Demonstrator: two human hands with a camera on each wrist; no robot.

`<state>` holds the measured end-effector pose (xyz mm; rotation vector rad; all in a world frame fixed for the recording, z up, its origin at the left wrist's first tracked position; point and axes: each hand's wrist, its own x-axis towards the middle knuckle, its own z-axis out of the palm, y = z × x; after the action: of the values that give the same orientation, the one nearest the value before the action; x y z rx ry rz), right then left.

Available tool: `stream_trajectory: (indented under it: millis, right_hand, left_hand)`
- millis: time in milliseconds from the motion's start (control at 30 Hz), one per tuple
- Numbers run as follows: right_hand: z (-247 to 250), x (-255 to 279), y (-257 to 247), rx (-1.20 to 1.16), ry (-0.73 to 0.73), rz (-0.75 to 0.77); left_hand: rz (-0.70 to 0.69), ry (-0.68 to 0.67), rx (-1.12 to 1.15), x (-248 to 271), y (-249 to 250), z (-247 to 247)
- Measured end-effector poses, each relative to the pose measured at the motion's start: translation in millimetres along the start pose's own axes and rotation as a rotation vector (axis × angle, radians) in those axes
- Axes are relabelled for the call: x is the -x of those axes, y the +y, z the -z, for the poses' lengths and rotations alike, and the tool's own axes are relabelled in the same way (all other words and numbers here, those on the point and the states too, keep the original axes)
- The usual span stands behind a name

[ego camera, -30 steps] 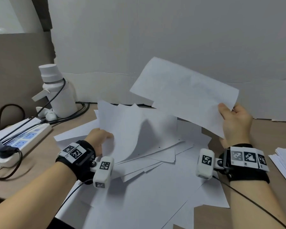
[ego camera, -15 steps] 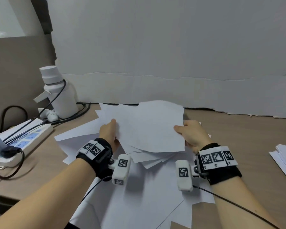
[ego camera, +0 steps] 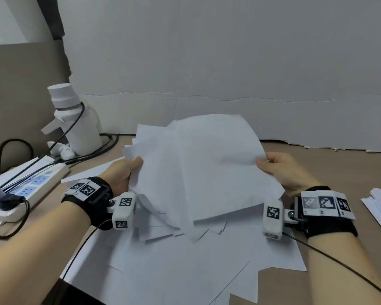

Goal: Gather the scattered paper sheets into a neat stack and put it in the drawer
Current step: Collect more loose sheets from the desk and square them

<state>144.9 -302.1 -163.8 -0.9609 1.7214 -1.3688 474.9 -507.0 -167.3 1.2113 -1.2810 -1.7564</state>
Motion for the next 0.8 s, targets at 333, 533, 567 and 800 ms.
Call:
stream_trajectory:
  millis: [333,533,567,800]
  right_hand:
    - [-48.6,-0.5,-5.3,0.255,-0.119,0.028]
    - [-64.7,3.0,-7.8,0.244,-0.192,0.010]
    - [-59.5,0.4,-6.1,0.198,-0.125,-0.023]
    - [-7.8,-11.5,4.4,0.002,0.400,-0.132]
  left_hand:
    - [0.141,-0.242,-0.063,12.9,-6.4,-23.8]
    - [0.098,-0.161,-0.196,12.8,-15.8,-33.6]
    - [0.069,-0.140,-0.218,12.0,-15.5,-32.7]
    - [-0.127,-0.069,-0.183,7.7,-12.7,-15.9]
